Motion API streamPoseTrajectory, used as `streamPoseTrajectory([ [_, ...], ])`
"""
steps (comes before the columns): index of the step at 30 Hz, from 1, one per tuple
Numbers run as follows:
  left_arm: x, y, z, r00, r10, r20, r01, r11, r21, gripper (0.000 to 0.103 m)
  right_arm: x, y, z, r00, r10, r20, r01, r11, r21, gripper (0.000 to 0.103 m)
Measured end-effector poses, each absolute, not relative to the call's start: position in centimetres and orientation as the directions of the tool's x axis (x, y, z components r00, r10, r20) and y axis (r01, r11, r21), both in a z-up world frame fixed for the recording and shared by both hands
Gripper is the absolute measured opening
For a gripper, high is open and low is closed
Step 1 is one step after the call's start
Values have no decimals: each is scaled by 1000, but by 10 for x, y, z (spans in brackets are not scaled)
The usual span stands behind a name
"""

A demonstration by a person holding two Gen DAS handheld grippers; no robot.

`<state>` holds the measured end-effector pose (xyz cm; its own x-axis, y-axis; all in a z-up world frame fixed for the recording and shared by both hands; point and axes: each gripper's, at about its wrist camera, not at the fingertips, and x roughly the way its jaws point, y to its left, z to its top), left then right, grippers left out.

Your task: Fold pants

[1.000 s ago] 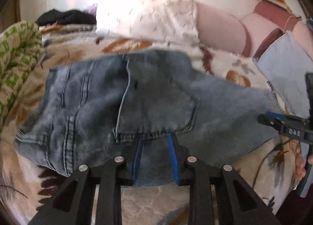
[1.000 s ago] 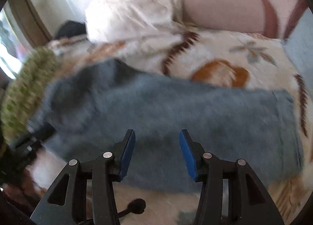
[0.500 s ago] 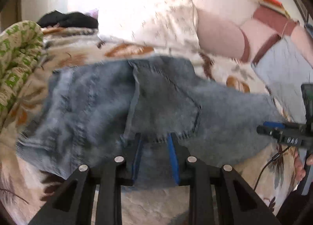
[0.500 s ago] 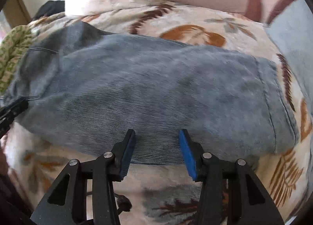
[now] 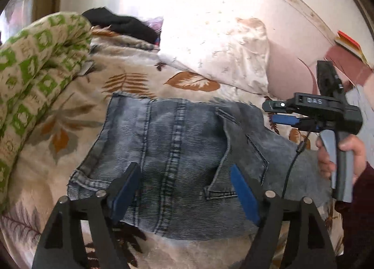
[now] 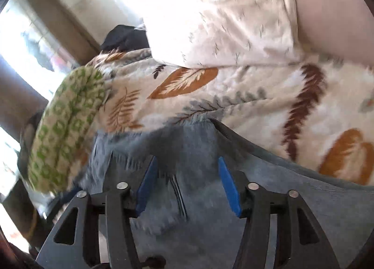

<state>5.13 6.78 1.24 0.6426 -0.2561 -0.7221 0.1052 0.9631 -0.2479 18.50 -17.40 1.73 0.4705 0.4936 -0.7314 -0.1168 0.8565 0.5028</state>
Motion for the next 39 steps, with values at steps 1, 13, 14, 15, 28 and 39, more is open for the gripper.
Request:
streamPoseTrajectory([
  [1, 52, 69, 10, 640, -243, -729, 93, 966, -241, 84, 191, -174, 15, 470, 485, -738, -105, 861, 498, 60],
  [13, 56, 64, -2, 599, -189, -778, 88, 981, -171, 84, 234, -170, -4, 381, 486, -787, -71, 864, 499, 60],
  [14, 56, 64, -2, 597, -187, -780, 86, 982, -169, 84, 235, -168, -5, 372, 501, -782, -78, 856, 511, 59],
  [15, 56, 64, -3, 595, -182, -783, 85, 983, -163, 84, 236, -166, -5, 372, 510, -776, -86, 851, 519, 55],
  [28, 61, 64, -12, 576, -122, -808, 65, 992, -104, 84, 252, -154, -7, 426, 403, -810, -44, 903, 426, 9],
  [39, 67, 60, -30, 539, -24, -842, 74, 997, 19, 91, 258, -147, -34, 401, 339, -851, 26, 925, 380, 12],
])
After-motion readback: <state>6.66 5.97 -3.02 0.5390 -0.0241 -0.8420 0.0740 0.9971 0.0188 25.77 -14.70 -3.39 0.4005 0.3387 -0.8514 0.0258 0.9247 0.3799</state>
